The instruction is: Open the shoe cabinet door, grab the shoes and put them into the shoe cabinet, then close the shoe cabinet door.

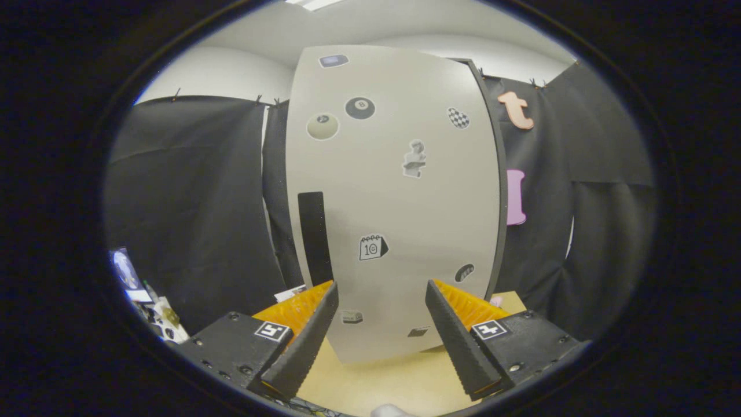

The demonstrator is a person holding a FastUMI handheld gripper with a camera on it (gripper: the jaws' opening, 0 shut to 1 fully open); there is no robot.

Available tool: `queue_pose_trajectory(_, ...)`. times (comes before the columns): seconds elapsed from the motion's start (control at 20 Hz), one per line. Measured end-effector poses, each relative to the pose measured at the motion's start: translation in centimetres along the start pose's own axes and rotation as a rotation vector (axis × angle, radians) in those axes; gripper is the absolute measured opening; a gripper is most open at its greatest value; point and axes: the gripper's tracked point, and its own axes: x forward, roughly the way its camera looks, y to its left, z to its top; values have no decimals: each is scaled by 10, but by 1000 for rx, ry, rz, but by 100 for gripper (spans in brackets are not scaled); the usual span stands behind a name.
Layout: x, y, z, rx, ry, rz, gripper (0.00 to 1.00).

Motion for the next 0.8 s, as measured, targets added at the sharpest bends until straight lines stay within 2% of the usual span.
queue_pose_trajectory(0.1, -5, -2, 5, 10, -10, -9, 99)
queue_pose_trajectory(0.25, -26, -17, 9, -10, 9, -75, 99)
queue_pose_trajectory(0.65, -123, -57, 25, -28, -62, -265, 99)
queue_pose_trajectory(0.8, -149, -61, 21, 13, -74, -283, 99)
